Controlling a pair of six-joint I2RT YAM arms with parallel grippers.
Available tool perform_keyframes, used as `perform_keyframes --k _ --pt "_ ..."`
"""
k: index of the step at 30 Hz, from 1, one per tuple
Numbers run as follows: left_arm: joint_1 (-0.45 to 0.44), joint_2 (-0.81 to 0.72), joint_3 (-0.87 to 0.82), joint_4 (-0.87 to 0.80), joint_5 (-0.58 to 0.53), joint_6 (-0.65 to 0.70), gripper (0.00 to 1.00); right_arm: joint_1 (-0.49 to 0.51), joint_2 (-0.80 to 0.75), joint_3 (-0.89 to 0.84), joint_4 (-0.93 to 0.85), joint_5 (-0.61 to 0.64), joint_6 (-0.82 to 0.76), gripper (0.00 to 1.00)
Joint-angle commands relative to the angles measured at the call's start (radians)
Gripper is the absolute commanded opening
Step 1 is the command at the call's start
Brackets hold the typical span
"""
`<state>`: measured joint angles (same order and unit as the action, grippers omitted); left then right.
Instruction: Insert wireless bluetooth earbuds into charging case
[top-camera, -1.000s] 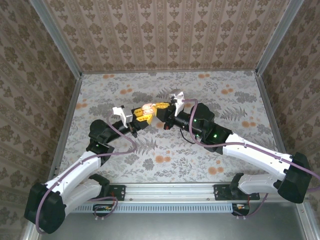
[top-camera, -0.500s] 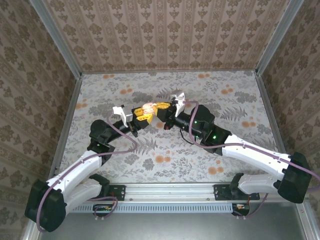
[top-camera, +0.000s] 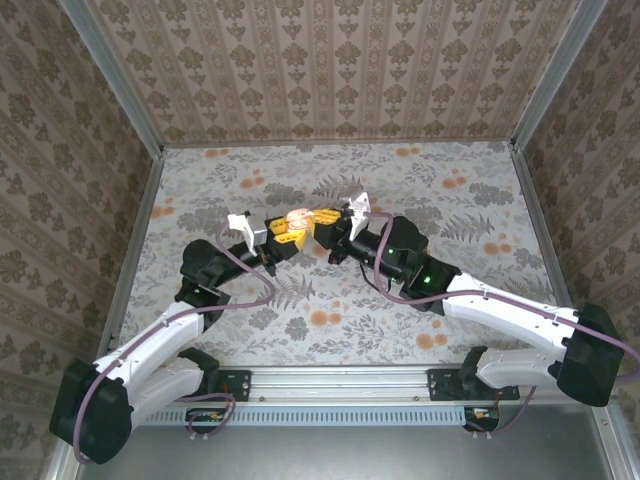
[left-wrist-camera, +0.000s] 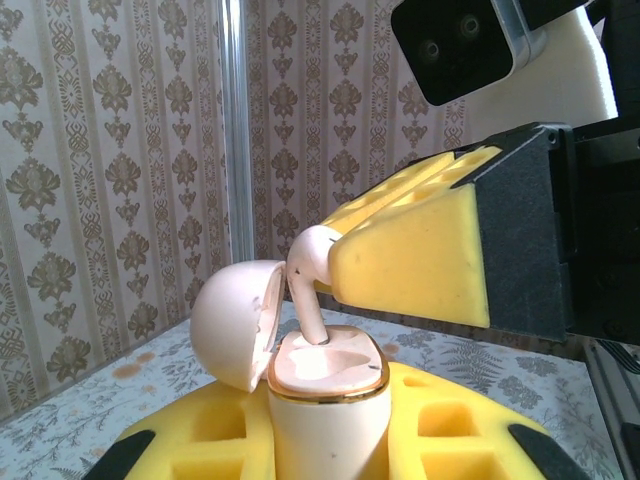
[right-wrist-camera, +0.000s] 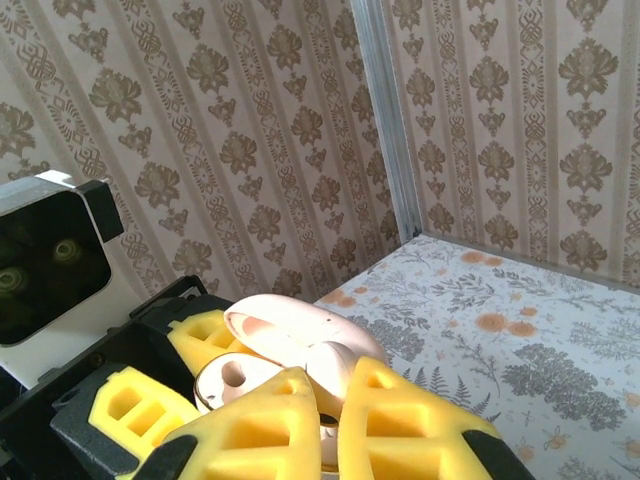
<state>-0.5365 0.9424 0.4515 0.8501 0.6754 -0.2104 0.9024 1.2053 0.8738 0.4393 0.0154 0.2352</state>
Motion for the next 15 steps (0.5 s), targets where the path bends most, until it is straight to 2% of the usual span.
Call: perform_keyframes --k 1,10,15 --pt "-0.005 -0.029 0.011 0.110 -0.027 0.000 0.00 0.025 0.011 -0.035 -0.128 -0.052 -0.040 0.09" --pt "-0.005 -0.027 0.015 0.104 -0.027 0.005 0.00 0.037 0.034 0.012 -0.221 -0.040 -0.059 0.16" --pt "-0.005 -0.021 0.012 0.104 -0.027 0.003 0.00 0.037 0.035 0.057 -0.260 -0.034 -0.029 0.32"
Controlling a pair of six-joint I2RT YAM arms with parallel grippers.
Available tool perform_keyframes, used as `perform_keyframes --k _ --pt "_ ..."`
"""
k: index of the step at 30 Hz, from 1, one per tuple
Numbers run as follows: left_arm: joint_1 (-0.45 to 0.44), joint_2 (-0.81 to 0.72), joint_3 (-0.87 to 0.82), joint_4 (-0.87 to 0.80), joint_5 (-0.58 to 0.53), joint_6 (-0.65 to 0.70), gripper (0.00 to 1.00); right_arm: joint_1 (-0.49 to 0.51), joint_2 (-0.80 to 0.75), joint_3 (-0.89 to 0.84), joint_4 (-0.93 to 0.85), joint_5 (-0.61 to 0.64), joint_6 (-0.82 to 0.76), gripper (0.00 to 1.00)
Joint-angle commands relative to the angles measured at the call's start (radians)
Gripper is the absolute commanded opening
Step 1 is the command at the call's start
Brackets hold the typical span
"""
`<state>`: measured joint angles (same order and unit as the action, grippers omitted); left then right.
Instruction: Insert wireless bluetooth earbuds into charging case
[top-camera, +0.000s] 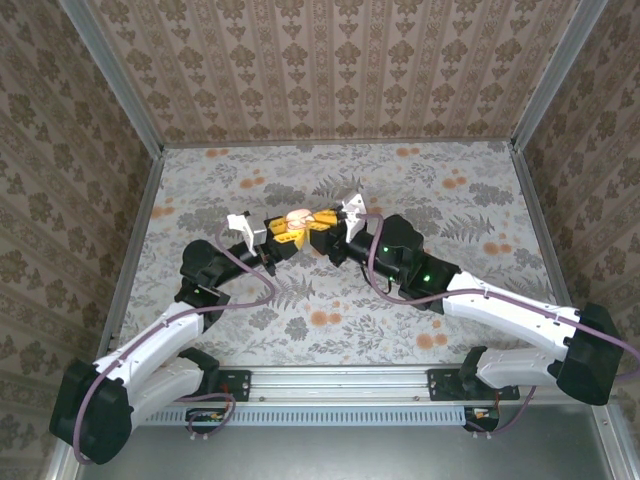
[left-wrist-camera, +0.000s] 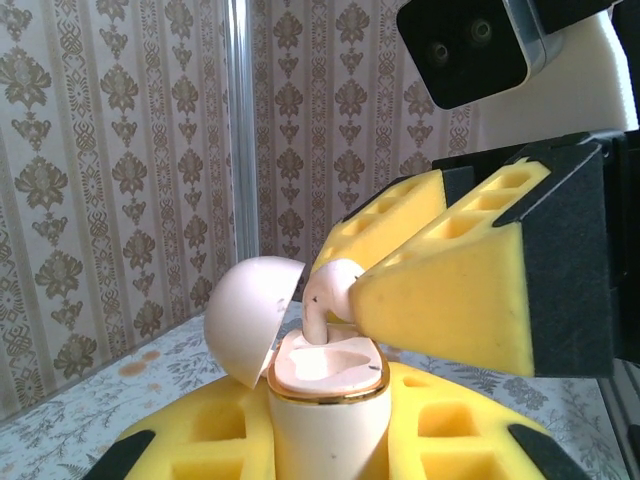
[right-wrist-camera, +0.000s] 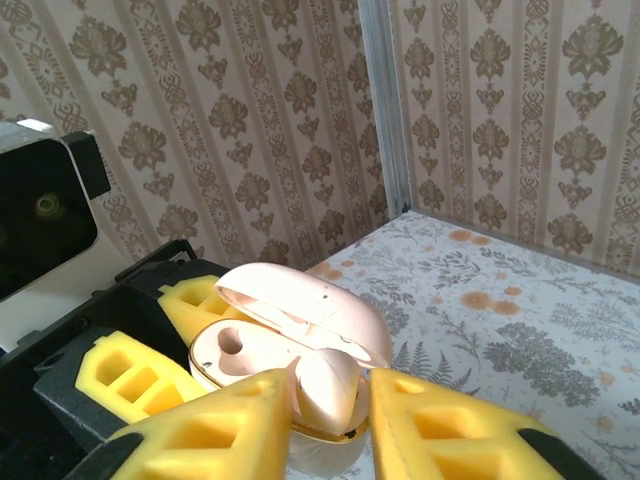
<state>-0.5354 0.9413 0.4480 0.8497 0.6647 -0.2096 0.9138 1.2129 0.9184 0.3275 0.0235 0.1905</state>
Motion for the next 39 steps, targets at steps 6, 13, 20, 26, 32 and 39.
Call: perform_keyframes --k 6,13,20,26,32,39 --pt "-0.005 -0.009 0.009 0.105 -0.009 -0.002 0.00 0.001 -0.021 0.073 -0.218 -0.074 0.102 0.55" --pt "0.000 0.020 0.006 0.122 0.014 -0.016 0.00 -0.142 -0.063 0.154 -0.269 -0.355 0.328 0.64" --pt "0.011 0.052 0.007 0.167 0.055 -0.052 0.00 -0.260 -0.075 0.195 -0.330 -0.517 0.412 0.63" --pt "0.012 0.081 0.016 0.204 0.091 -0.085 0.00 -0.288 -0.014 0.215 -0.376 -0.564 0.427 0.40" --pt "0.011 0.099 0.019 0.224 0.103 -0.101 0.00 -0.286 0.035 0.212 -0.358 -0.605 0.435 0.30" --pt "0.008 0.117 0.026 0.237 0.110 -0.111 0.00 -0.285 0.062 0.213 -0.346 -0.612 0.439 0.28"
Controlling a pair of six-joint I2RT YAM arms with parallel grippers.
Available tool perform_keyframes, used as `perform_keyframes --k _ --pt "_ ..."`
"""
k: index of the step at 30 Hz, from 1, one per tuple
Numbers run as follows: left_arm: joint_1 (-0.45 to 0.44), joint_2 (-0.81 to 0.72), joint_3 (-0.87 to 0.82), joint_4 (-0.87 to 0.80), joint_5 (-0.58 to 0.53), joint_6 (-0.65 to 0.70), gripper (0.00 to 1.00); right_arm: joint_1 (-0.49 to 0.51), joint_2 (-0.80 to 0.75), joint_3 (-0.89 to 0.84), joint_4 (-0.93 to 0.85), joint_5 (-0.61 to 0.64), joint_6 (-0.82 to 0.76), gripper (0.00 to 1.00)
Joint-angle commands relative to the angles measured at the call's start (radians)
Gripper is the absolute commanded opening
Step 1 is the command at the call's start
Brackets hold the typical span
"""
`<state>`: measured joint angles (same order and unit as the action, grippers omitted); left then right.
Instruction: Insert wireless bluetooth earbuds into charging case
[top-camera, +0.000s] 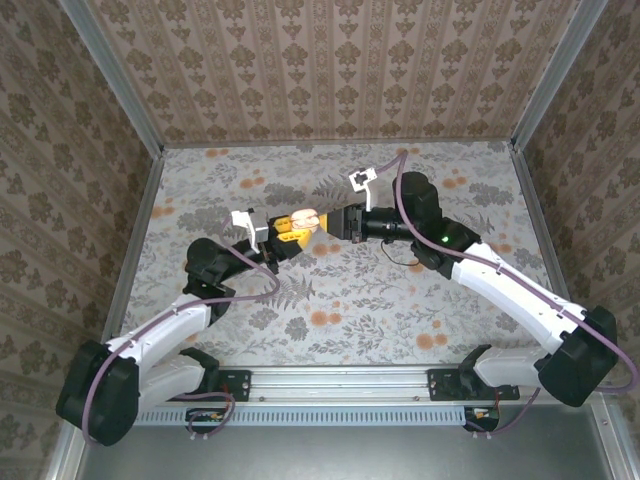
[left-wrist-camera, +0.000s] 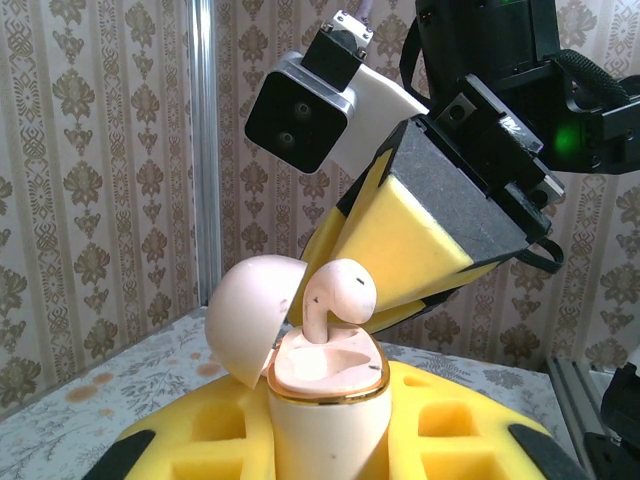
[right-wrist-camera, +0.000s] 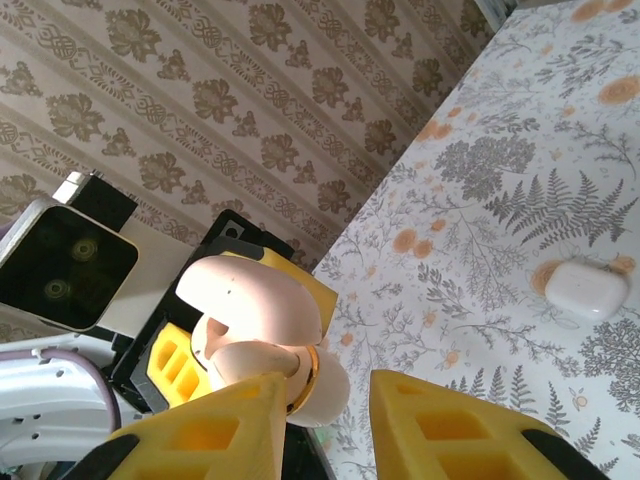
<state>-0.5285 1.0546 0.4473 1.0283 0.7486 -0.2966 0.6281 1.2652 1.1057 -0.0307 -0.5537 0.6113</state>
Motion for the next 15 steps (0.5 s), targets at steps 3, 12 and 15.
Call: perform_keyframes --k 3,12,15 --pt "0.001 0.008 0.027 0.058 0.027 -0.024 0.00 0.004 0.015 0.029 0.012 -0.035 0.019 0.28" --pt "0.001 0.031 0.030 0.059 0.028 -0.019 0.00 0.029 0.029 0.057 -0.047 -0.015 -0.017 0.28" --pt "0.001 0.035 0.031 0.059 0.029 -0.019 0.00 0.033 0.032 0.060 -0.066 -0.008 -0.025 0.28"
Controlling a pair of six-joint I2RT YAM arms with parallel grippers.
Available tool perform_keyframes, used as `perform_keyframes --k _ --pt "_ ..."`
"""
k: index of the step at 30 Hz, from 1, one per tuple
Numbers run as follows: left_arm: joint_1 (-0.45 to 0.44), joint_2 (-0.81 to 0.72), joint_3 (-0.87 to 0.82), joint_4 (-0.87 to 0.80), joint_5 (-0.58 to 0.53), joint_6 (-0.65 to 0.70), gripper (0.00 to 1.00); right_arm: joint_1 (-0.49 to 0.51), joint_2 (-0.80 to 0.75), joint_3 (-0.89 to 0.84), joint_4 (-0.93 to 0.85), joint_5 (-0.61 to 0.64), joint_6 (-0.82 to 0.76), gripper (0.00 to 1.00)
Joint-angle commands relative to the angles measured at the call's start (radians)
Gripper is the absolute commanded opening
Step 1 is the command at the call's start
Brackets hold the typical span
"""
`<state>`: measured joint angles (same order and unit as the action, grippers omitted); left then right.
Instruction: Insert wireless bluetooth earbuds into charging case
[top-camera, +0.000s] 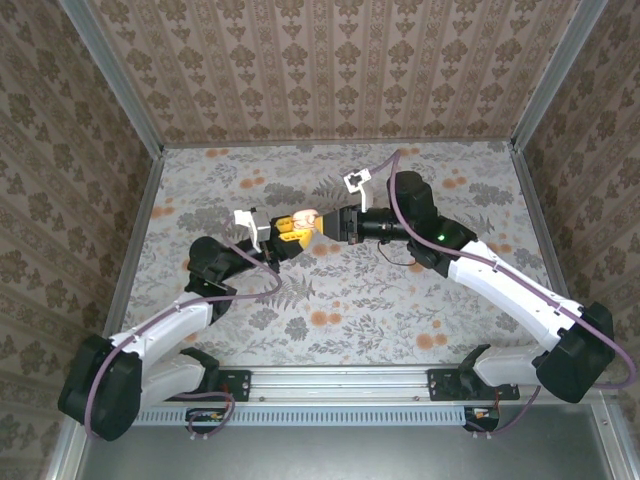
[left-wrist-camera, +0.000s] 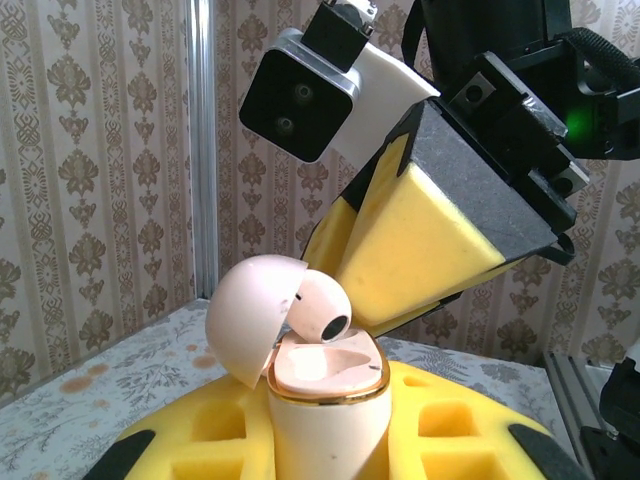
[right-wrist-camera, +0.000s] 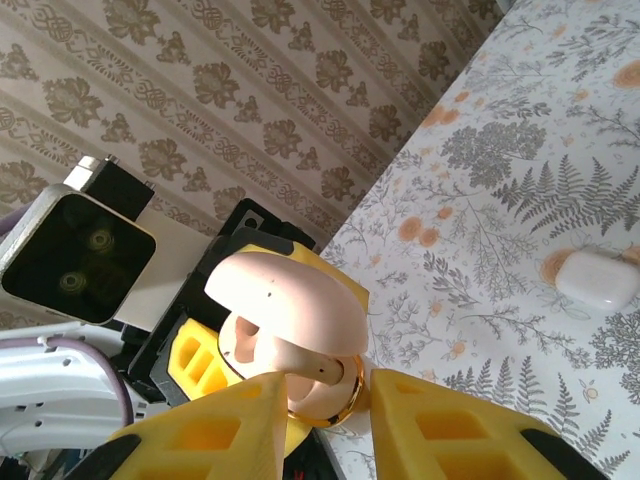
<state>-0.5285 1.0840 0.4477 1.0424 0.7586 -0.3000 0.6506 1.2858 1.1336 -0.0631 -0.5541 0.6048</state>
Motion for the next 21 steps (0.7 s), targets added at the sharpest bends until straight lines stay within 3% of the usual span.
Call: perform_keyframes --k 1,9,14,21 --pt "0.001 0.005 0.031 0.045 0.018 -0.015 0.00 0.011 0.012 0.032 -0.038 -0.005 -0.019 0.28" --pt "0.000 0.008 0.028 0.044 0.019 -0.014 0.00 0.011 -0.013 0.028 -0.054 0.036 -0.013 0.28" --pt "0.001 0.007 0.025 0.036 0.022 -0.007 0.00 0.011 -0.033 0.039 -0.060 0.053 0.001 0.38" --pt "-0.002 -0.010 0.037 -0.075 -0.017 0.056 0.00 0.035 -0.048 0.075 -0.156 0.152 0.003 0.40"
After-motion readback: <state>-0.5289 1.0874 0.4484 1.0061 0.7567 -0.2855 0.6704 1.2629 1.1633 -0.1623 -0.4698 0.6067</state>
